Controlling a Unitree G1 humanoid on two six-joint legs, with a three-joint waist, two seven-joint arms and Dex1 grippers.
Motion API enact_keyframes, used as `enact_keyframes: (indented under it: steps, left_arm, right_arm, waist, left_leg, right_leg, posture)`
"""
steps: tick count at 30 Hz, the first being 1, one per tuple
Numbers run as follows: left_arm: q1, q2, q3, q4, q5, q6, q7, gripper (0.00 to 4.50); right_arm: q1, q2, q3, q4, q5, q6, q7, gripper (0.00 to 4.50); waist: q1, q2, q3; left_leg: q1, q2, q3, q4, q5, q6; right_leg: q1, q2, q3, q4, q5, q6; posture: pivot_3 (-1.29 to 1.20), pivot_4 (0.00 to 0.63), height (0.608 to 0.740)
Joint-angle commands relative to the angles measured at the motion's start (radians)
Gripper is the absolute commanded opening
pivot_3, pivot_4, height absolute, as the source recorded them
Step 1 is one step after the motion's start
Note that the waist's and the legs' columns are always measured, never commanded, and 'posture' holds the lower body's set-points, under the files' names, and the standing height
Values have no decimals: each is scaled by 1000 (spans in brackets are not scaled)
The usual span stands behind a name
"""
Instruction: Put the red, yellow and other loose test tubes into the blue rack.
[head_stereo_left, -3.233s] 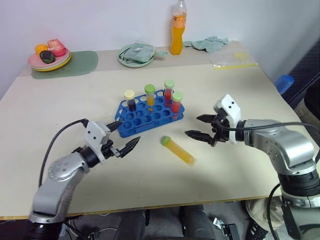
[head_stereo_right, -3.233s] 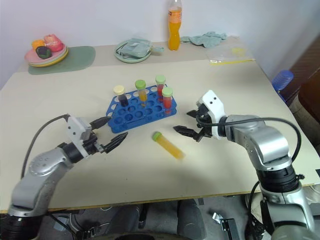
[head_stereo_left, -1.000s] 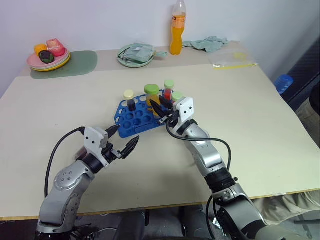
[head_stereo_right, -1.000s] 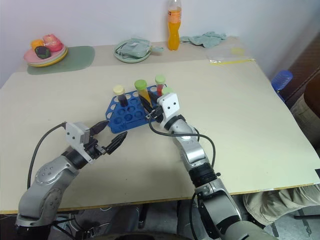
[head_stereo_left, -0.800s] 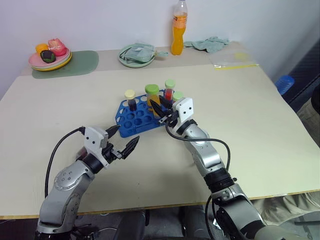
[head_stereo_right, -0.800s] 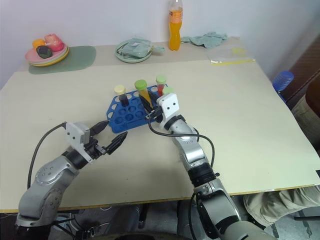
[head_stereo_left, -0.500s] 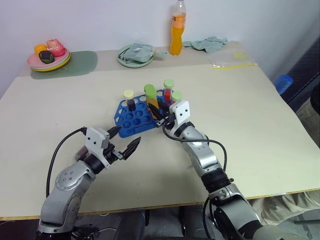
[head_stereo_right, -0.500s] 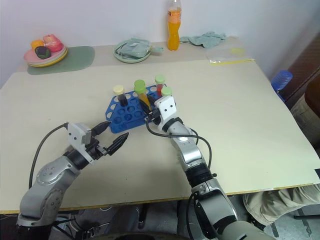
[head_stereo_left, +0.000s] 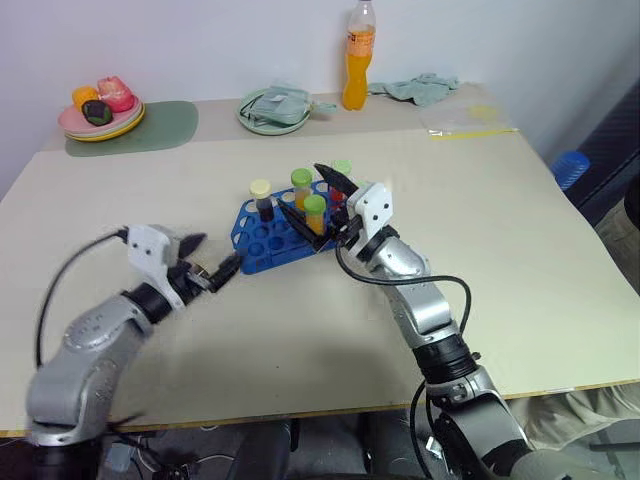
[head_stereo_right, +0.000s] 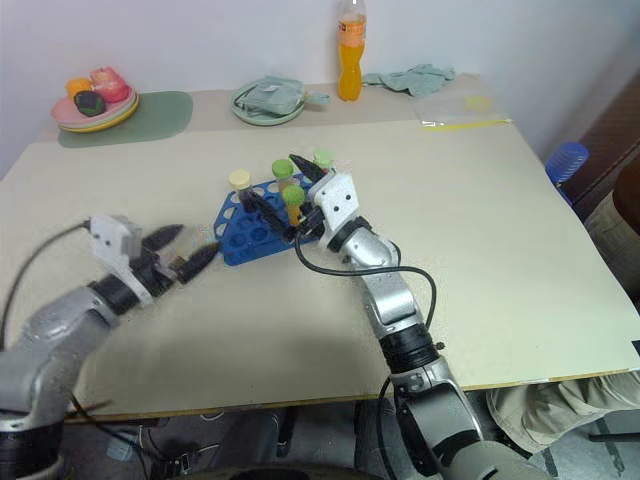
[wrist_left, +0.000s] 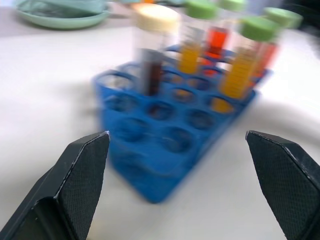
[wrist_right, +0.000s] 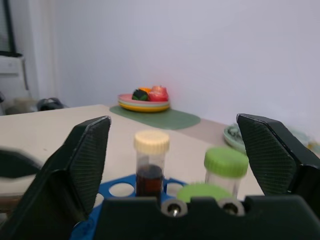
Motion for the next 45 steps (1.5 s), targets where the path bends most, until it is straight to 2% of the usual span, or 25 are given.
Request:
enact_keyframes:
  steps: [1,4,6,8,11,18,22,25,30,31,35,38,41,42,43,45]
  left_arm:
    - [-57,131,13,26,30,174,33,4500]
    - [-154,284,-45,139,-14,441,-14,4500]
    - [-234,340,-106,208,-19,595,-23,4500]
    - [-293,376,-186,255,-1,644,-54,4500]
    - [-387,363,-260,318,4,696,-83,4500]
    - [-548,318,-429,412,58,766,-96,4500]
    - [-590,327,-503,444,94,752,-123,4500]
    - [-606,341,-538,461,123,734,-146,3575]
    - [-610,376,-530,464,153,725,-175,1094]
    - [-608,384,-527,461,156,723,-181,791]
    - [-569,410,-465,437,175,712,-168,773]
    - [-504,356,-278,434,210,586,-78,773]
    - [-369,152,6,296,293,-10,99,773]
    - [-343,85,53,249,305,-111,145,773]
    - [-324,35,66,210,300,-140,163,773]
    - [-273,-52,38,124,284,-196,161,773]
  right_arm:
    - [-14,-50,-27,-122,58,93,54,4454]
    - [10,-171,-10,-213,97,218,170,4454]
    - [46,-278,13,-294,161,318,292,4454]
    - [88,-387,34,-376,201,375,402,4454]
    - [116,-456,39,-423,216,415,443,4454]
    - [148,-483,54,-464,197,446,445,4454]
    - [154,-492,58,-473,185,446,447,4454]
    - [155,-496,67,-467,170,438,451,4500]
    - [153,-494,74,-457,157,430,460,4500]
    - [153,-493,74,-455,156,430,462,4500]
    - [151,-489,79,-443,148,423,468,4500]
    - [152,-485,81,-426,132,407,468,4500]
    - [160,-459,70,-369,95,372,419,4500]
    - [162,-449,67,-349,84,366,400,4500]
    - [165,-442,64,-333,74,358,386,4500]
    - [174,-433,61,-307,52,335,365,4500]
  waist:
    - [-2,0,0]
    - [-2,1,0]
    - [-1,0,1]
    - [0,0,1]
    - [-2,0,1]
    - [0,-1,1]
    - [2,-1,1]
    - [2,-1,1]
    - [1,-2,2]
    - [1,-2,2]
    - [-1,-2,2]
    - [1,-2,2]
    - [7,-4,2]
    - [10,-6,2]
    - [12,-8,1]
    - [13,-9,0]
  left_leg:
    - [0,0,0,0,0,0]
    - [0,-1,1,-1,0,0]
    - [0,-1,1,0,0,0]
    - [0,-1,2,0,0,1]
    - [0,-1,3,-1,0,1]
    - [0,0,3,0,0,1]
    - [-1,0,3,0,0,0]
    - [-1,0,3,0,0,0]
    - [-1,0,3,0,0,0]
    - [-1,0,3,0,0,0]
    - [-1,0,3,0,0,0]
    - [-1,0,2,0,0,0]
    - [-1,2,0,0,0,0]
    - [-2,2,0,1,1,-1]
    - [-3,2,0,1,2,-3]
    - [-3,0,0,2,3,-5]
  right_leg:
    - [0,0,0,0,0,0]
    - [0,1,0,0,0,0]
    - [0,1,-1,0,0,0]
    - [1,1,-1,0,0,1]
    - [1,1,-1,-1,0,1]
    - [0,1,0,0,-1,0]
    - [0,1,-1,0,-1,0]
    - [0,1,-1,0,-1,0]
    - [0,1,-1,0,-1,0]
    - [0,1,-1,0,-1,0]
    - [0,1,0,0,-1,0]
    - [-1,1,0,0,-1,0]
    - [-1,-2,0,0,0,0]
    - [-1,-2,-1,-1,0,0]
    - [-1,-3,-2,-2,0,0]
    - [-1,-4,-1,-2,1,0]
  posture:
    - [0,150,740]
    - [0,150,740]
    - [0,150,740]
    - [0,150,740]
    - [0,150,740]
    - [0,150,740]
    - [0,150,740]
    - [0,150,740]
    - [0,150,740]
    - [0,150,740]
    - [0,150,740]
    - [0,150,740]
    - [0,150,740]
    - [0,150,740]
    - [0,150,740]
    - [0,150,740]
